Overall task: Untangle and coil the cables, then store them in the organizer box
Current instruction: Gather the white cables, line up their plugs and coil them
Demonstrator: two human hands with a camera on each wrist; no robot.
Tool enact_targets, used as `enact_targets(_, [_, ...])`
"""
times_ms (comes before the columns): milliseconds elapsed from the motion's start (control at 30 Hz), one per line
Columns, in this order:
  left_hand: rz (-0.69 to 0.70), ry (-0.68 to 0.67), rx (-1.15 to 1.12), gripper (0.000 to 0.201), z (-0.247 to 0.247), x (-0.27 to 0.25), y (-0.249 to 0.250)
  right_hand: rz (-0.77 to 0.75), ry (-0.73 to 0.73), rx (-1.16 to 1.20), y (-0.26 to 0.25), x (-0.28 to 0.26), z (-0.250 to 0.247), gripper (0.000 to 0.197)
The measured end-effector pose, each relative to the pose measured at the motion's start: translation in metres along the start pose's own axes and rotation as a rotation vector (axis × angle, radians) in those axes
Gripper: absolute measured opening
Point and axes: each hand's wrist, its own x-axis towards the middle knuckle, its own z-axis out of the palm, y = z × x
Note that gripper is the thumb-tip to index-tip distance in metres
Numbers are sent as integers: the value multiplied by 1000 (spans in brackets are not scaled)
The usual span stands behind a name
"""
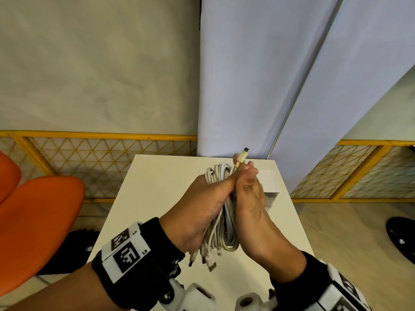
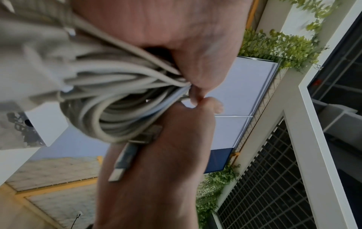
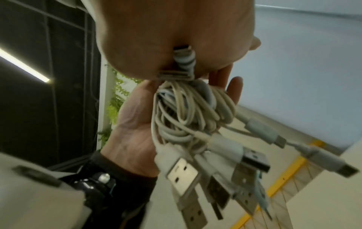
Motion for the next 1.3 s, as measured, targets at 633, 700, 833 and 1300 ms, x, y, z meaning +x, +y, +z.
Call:
enact_targets(633, [7, 46, -69, 10, -23, 15, -9, 53, -198, 197, -1, -7, -2, 112])
enact_targets(700, [71, 74, 1, 17, -26, 17, -8, 37, -272, 136, 4, -7, -2, 119])
enact_targets(833, [129, 130, 35, 6, -25, 17, -9, 54, -391, 78, 2, -2, -10, 92])
enact_targets(1300, [214, -18, 116, 24, -20, 17, -13, -52, -307, 75, 7, -7, -16, 21])
